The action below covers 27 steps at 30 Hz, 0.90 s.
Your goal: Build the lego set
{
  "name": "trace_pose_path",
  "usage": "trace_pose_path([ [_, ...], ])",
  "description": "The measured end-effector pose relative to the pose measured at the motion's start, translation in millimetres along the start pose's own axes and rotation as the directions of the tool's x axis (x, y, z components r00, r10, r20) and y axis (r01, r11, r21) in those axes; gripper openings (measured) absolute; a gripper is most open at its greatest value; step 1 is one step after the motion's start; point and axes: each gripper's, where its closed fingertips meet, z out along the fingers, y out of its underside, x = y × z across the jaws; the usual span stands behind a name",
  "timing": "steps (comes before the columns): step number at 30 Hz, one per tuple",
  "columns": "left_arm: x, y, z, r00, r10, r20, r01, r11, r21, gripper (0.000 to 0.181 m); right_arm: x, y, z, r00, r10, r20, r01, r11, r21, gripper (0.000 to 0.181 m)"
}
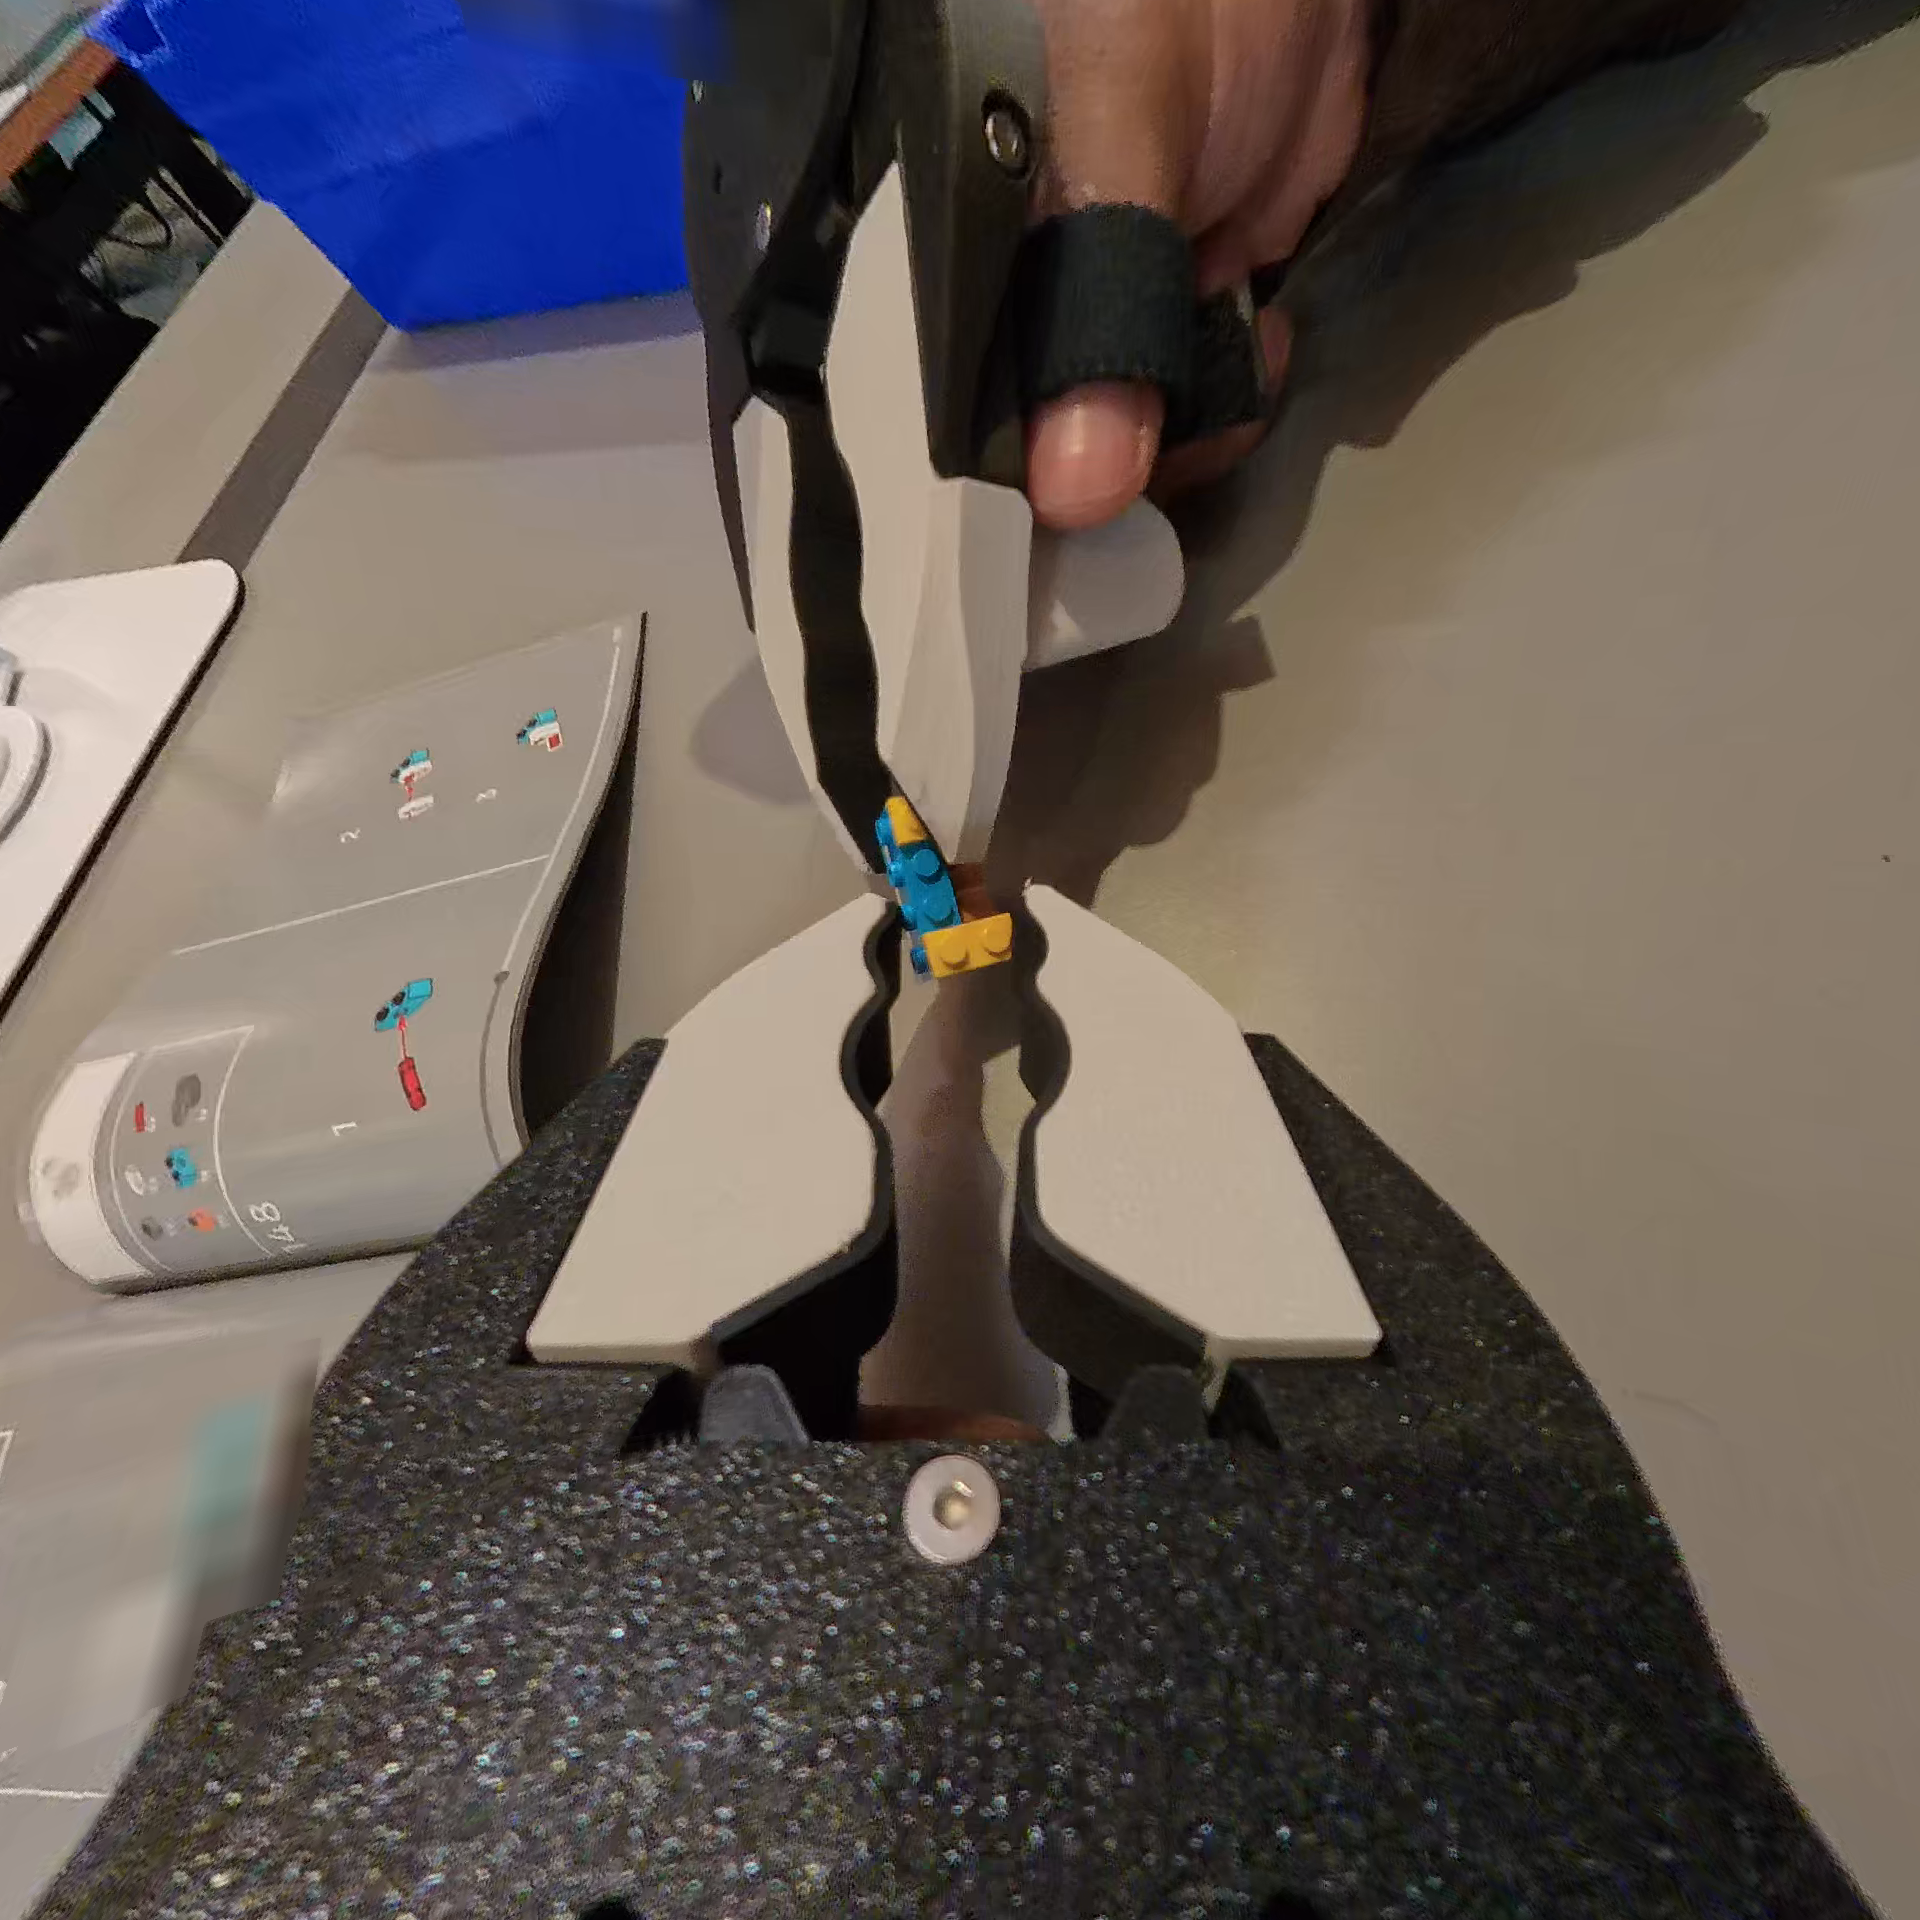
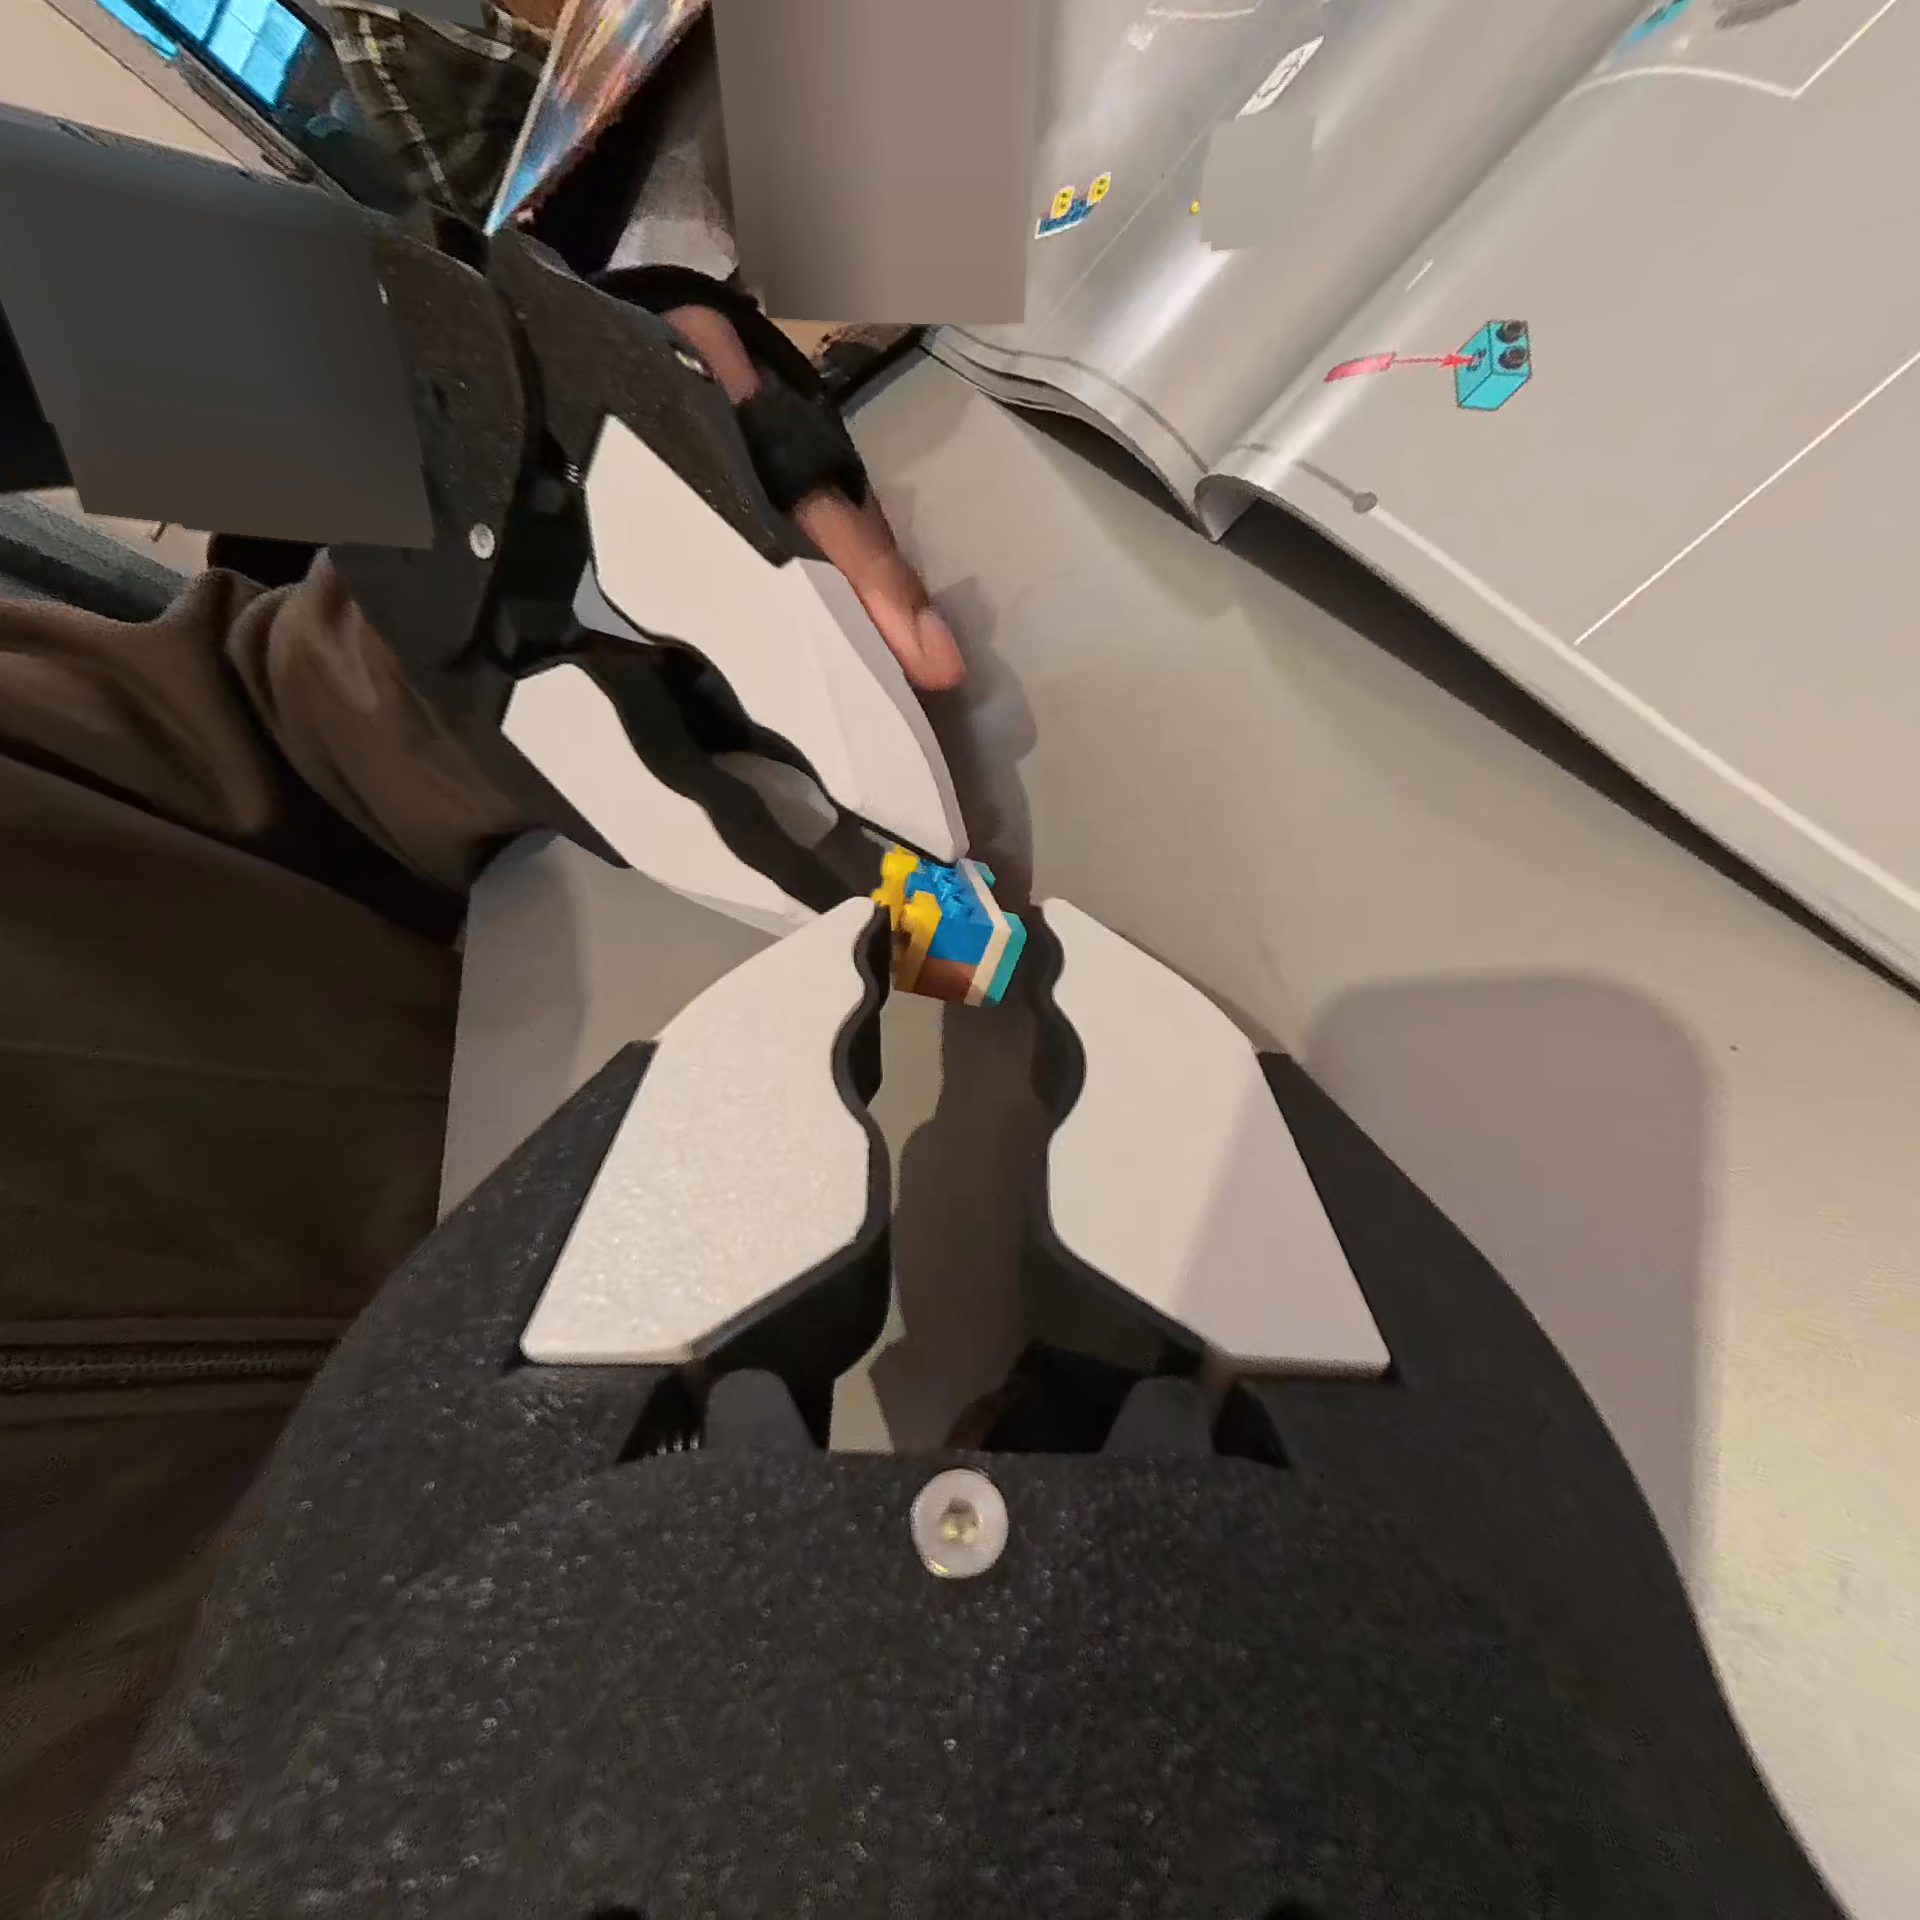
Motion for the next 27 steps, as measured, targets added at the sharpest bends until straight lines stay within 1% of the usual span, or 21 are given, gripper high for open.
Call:
trace_pose_path([
  [2, 0, 3, 1, 0.999, -0.043, -0.015, 0.043, 0.999, -0.019, 0.02, 1, 1, 1, 1.0, 0.007, 0.005, -0.006, 1.0, -0.011, 0.026],
  [4, -1, 8, 0, 0.992, -0.121, -0.032, 0.119, 0.992, -0.045, 0.02, 3, -1, 0, 1.0, -0.001, -0.005, 0.001, 1.0, -0.004, 0.038],
  [5, 0, 10, 0, 0.984, -0.172, -0.05, 0.169, 0.984, -0.057, 0.019, 6, -4, -1, 1.0, -0.018, -0.021, 0.018, 1.0, 0.009, 0.041],
  [7, 1, 14, -1, 0.962, -0.259, -0.084, 0.252, 0.964, -0.082, 0.019, 11, -10, -6, 0.994, -0.084, -0.075, 0.087, 0.996, 0.037, 0.043],
  [9, 1, 15, -3, 0.946, -0.309, -0.096, 0.3, 0.949, -0.094, 0.019, 16, -16, -10, 0.974, -0.174, -0.144, 0.184, 0.981, 0.055, 0.044],
  [12, -3, 16, -3, 0.937, -0.34, -0.08, 0.332, 0.939, -0.093, 0.02, 24, -22, -15, 0.918, -0.304, -0.254, 0.328, 0.943, 0.059, 0.044],
  [14, -3, 15, -3, 0.936, -0.342, -0.086, 0.336, 0.938, -0.083, 0.024, 24, -25, -17, 0.883, -0.367, -0.292, 0.399, 0.915, 0.058, 0.045],
  [16, -6, 11, -5, 0.939, -0.335, -0.079, 0.332, 0.942, -0.052, 0.031, 21, -25, -17, 0.863, -0.407, -0.299, 0.443, 0.894, 0.063, 0.041],
  [18, -10, 6, -8, 0.942, -0.327, -0.075, 0.328, 0.945, -0.004, 0.034, 17, -24, -17, 0.85, -0.434, -0.299, 0.473, 0.879, 0.067, 0.037],
  [20, -19, -3, -14, 0.943, -0.327, -0.056, 0.331, 0.941, 0.074, 0.034, 16, -25, -19, 0.846, -0.44, -0.303, 0.482, 0.872, 0.08, 0.031],
  [23, -37, -13, -23, 0.94, -0.341, 0.005, 0.333, 0.921, 0.203, 0.034, 16, -26, -20, 0.861, -0.421, -0.285, 0.463, 0.881, 0.098, 0.023],
  [27, -53, -26, -34, 0.941, -0.327, 0.092, 0.278, 0.896, 0.347, 0.032, 14, -28, -23, 0.874, -0.41, -0.262, 0.452, 0.882, 0.13, 0.014],
])
